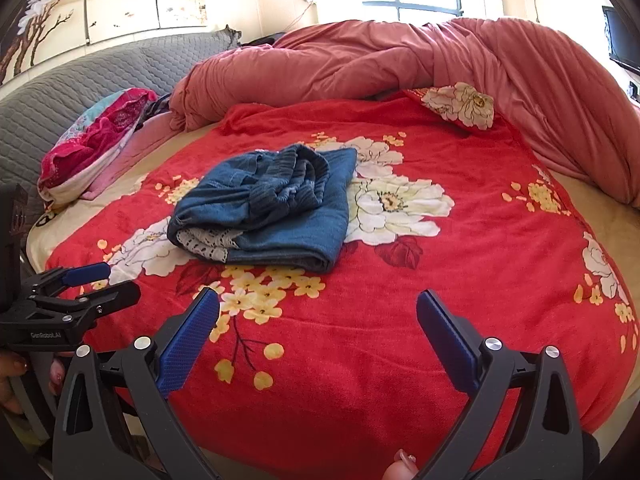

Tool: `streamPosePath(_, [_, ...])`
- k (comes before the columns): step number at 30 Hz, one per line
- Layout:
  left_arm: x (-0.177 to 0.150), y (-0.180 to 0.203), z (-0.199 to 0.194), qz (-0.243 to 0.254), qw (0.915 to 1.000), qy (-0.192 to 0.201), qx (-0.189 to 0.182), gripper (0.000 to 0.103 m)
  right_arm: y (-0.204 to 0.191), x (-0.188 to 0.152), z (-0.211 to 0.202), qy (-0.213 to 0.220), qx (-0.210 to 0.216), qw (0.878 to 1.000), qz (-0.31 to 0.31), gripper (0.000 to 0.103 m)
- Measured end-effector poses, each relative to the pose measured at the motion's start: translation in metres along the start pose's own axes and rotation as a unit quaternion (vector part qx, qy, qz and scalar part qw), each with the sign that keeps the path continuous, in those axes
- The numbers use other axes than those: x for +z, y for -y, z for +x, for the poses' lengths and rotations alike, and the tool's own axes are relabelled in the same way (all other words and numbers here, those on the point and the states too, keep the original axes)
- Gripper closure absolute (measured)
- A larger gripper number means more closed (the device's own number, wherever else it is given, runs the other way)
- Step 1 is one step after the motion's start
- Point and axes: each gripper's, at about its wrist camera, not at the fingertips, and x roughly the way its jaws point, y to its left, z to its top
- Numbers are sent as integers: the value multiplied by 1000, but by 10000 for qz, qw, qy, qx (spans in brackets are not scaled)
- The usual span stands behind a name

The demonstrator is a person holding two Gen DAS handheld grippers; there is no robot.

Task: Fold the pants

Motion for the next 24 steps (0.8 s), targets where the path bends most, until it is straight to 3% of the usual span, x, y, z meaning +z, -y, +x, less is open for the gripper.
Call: streamPosePath(24, [-5, 5, 10, 33, 9999, -135, -7, 9, 5, -6, 14, -158, -4, 9999, 22, 5])
